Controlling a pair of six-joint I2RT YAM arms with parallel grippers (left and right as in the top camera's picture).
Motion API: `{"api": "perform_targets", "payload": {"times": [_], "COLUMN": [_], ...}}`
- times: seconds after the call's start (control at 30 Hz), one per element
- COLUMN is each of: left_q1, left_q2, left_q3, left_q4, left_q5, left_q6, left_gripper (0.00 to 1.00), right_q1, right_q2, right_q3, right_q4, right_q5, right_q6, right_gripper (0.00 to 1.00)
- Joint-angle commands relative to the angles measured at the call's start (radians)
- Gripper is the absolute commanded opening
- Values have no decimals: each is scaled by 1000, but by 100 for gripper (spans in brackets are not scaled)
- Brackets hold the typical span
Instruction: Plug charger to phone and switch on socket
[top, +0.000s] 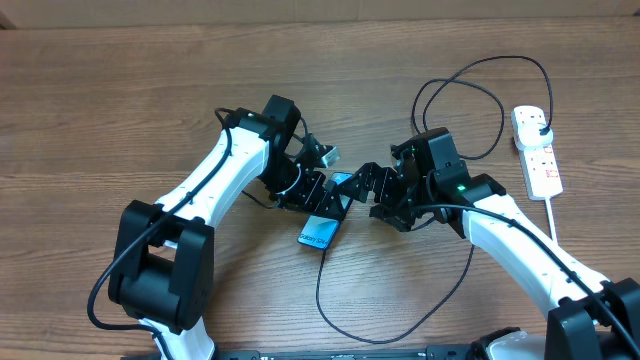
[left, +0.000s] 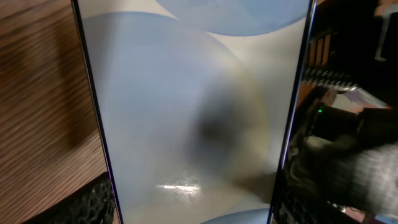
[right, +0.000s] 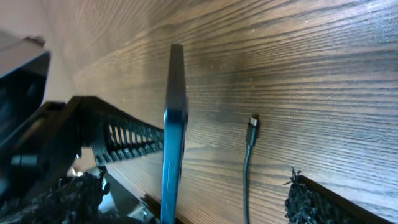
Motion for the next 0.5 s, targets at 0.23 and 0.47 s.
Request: {"api": "perform_targets", "payload": {"times": [0.23, 0.47], "left_q1": [-28, -63], "left_q2": [-2, -2], "left_q3": [25, 25], "left_q4": [53, 76], "left_q5": [86, 85], "left_q6": [26, 26], "left_gripper": [73, 73], "right_q1": [8, 17], "right_q2": [2, 2], "right_q3": [-3, -3], "right_q4": [85, 84], "right_q5": [21, 27], "right_q6": [159, 158], "right_gripper": [68, 47]}}
